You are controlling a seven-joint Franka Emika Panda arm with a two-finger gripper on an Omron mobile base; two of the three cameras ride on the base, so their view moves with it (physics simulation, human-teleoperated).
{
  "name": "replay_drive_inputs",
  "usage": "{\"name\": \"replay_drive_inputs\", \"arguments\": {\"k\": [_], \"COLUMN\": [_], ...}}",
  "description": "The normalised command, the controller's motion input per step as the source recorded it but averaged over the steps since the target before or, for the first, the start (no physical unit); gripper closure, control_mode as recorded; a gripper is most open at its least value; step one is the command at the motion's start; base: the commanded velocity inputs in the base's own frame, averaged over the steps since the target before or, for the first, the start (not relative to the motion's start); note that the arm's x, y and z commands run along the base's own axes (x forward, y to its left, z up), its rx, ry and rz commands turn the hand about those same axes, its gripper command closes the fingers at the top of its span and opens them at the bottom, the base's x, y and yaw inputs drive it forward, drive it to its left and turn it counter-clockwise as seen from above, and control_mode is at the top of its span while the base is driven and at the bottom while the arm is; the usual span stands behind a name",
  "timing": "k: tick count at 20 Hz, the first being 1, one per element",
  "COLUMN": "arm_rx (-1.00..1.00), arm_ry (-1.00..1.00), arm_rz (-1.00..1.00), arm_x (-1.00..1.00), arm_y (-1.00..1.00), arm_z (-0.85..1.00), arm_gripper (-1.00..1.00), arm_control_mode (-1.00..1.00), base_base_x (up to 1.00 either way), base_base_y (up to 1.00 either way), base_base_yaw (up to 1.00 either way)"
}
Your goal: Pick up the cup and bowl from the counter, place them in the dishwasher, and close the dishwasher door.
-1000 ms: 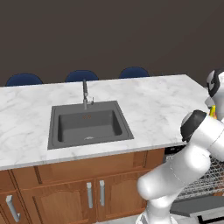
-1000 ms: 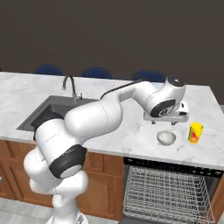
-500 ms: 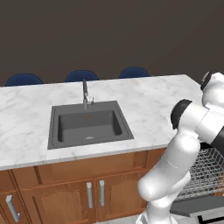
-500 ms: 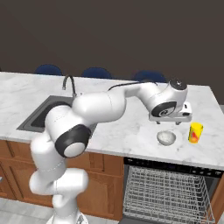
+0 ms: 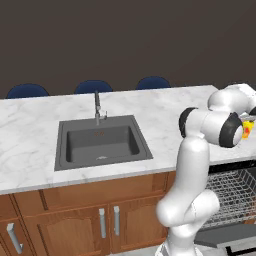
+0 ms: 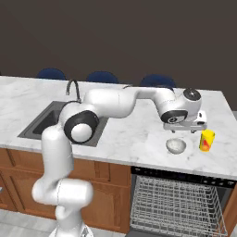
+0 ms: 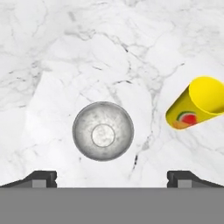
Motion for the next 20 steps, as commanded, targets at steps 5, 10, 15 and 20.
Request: {"name": "replay_drive_inputs", "arguments": {"k": [5,10,15,20], "arm_rx": [0.04,0.05,0.03,0.00], "arm_ry": [0.00,0.00,0.02,0.02], "arm_rz": [0.00,0.00,0.00,0.00], "arm_x": [0.31,0.37,0.42,0.30], "arm_y": [-0.31,-0.26,-0.20,-0.11], "arm_z": [-0.03,0.00,-0.13,-0.29], "arm_gripper": [-1.00,-1.00,-1.00,-1.00], "arm_control_mode": [-1.00,-1.00,-1.00,-1.00], "base_base_x": [0.00,0.00,0.00,0.00], "base_base_y": [0.00,0.00,0.00,0.00], "base_base_yaw": [0.00,0.00,0.00,0.00]}}
